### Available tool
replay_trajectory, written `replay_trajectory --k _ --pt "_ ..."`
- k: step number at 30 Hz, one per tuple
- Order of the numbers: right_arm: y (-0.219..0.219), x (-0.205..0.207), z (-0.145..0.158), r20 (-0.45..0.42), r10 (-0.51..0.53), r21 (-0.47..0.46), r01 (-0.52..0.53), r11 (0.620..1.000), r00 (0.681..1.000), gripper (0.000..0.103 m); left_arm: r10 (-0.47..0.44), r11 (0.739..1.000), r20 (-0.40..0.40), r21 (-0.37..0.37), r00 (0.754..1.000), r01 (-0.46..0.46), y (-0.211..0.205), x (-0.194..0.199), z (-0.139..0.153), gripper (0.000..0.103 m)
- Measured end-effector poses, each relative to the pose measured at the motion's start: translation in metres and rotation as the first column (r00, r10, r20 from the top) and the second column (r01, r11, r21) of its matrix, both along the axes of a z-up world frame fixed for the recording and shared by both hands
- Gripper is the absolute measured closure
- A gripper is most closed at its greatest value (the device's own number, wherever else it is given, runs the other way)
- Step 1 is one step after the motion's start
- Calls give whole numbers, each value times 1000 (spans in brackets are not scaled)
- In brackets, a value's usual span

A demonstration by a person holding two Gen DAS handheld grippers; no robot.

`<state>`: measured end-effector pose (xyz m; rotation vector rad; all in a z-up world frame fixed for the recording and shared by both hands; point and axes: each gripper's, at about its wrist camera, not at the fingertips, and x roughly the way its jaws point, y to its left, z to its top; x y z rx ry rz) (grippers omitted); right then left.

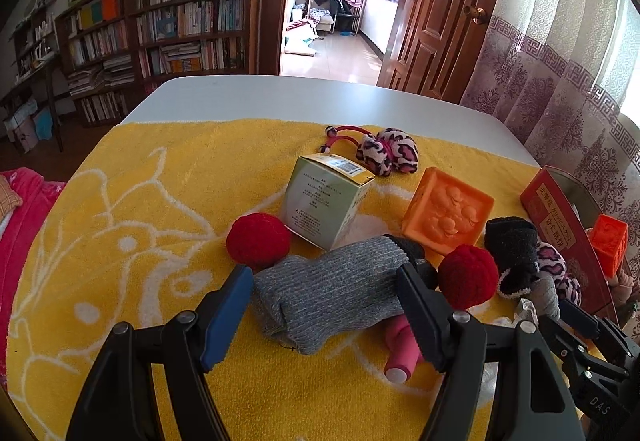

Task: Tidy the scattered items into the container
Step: 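Move both tools back over the remaining items, then grasp the grey sock with the left tool while the right tool grasps the grey sock ball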

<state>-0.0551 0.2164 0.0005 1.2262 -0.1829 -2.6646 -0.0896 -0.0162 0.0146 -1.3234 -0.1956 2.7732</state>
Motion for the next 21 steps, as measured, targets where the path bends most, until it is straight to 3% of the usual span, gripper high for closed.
replay_trajectory --k 14,18,21 --pt "4 -9 -6 19 -9 26 9 1000 1000 40 -91 995 7 -39 996 91 4 -1 -9 26" --pt "5 -10 -7 26 -15 22 15 1000 1000 40 -115 993 21 -14 993 115 1 -3 -12 26" --pt "5 -9 -6 23 -24 30 23 999 999 47 -114 993 25 -14 993 114 -1 -2 -9 35"
